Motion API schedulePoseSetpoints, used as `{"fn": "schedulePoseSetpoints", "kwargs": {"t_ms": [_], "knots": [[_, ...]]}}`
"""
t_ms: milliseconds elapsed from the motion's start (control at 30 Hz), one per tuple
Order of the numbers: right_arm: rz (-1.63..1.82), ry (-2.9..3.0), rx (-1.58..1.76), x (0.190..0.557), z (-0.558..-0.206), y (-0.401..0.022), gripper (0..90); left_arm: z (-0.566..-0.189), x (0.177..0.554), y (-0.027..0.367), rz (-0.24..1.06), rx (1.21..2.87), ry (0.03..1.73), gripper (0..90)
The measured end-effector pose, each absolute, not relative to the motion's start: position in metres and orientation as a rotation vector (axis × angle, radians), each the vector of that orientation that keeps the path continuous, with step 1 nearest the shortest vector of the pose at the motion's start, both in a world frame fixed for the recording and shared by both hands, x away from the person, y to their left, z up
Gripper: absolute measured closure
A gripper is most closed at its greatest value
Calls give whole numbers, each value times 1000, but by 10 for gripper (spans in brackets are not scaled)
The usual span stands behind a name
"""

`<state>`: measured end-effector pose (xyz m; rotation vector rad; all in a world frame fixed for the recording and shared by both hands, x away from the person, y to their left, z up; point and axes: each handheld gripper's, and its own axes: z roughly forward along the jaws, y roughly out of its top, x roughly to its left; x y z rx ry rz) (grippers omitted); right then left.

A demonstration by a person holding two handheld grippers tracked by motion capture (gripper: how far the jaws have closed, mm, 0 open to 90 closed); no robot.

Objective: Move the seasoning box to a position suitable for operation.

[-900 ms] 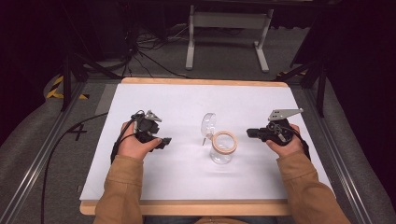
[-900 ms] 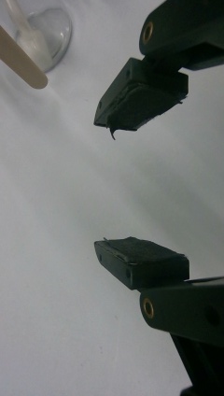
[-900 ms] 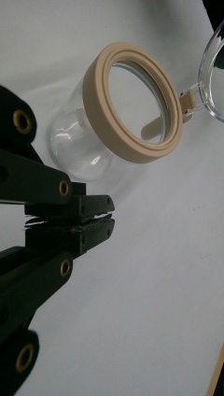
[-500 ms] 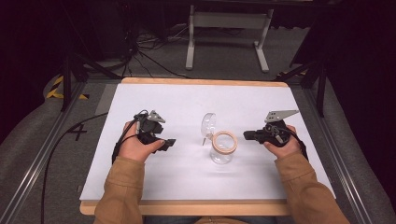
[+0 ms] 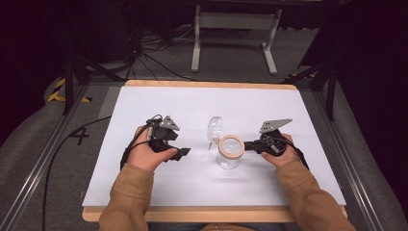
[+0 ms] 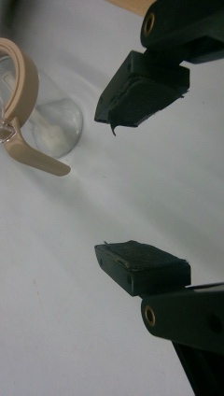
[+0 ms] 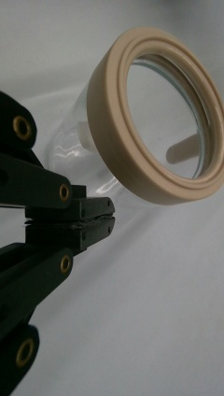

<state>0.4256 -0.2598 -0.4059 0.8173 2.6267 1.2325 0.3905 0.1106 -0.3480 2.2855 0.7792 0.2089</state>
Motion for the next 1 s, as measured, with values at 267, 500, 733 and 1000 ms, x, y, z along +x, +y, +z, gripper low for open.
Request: {"fn": "schedulePoseSetpoints", "kwargs": {"t_ms": [267, 500, 733, 1000], "knots": [[1219, 2631, 821, 425, -410, -256, 895, -348, 391, 110, 198, 2297, 778, 310], [1202, 2645, 795, 424, -409, -256, 896, -352, 393, 109, 165, 2267, 786, 289], [1194, 2670, 766, 419, -408, -254, 897, -352, 395, 109, 179, 2238, 794, 246], [1179, 2704, 716, 410, -406, -249, 897, -351, 399, 106, 220, 2241, 799, 304]]}}
